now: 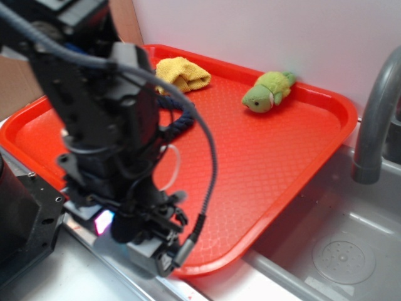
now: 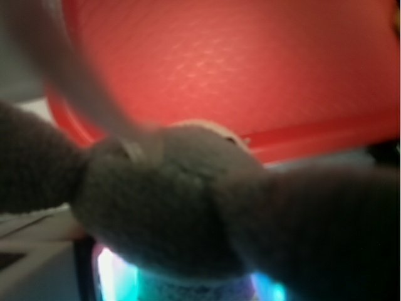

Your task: Grab the gray animal.

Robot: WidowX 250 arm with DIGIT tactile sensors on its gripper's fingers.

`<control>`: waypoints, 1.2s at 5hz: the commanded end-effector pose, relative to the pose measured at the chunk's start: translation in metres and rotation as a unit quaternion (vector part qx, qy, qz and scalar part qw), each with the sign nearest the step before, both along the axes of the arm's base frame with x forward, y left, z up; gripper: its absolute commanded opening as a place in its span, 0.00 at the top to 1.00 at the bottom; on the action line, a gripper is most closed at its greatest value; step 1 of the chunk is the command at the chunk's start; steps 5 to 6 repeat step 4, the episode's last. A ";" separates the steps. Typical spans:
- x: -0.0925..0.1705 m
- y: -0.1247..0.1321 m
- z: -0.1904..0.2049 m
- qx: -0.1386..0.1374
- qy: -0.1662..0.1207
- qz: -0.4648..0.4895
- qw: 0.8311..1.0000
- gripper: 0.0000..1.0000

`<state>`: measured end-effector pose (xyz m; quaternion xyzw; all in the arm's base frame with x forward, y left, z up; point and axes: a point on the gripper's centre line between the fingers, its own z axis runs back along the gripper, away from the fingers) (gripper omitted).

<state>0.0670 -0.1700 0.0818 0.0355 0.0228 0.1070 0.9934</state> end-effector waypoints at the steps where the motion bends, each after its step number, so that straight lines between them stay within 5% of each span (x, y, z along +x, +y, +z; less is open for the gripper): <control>1: 0.000 0.090 0.105 -0.033 0.002 0.027 0.999 1.00; 2: 0.046 0.132 0.103 -0.036 0.021 0.032 0.999 1.00; 3: 0.064 0.134 0.097 -0.037 0.039 0.035 0.998 1.00; 4: 0.073 0.133 0.089 -0.032 0.062 0.048 0.996 1.00; 6: 0.073 0.133 0.089 -0.032 0.062 0.048 0.996 1.00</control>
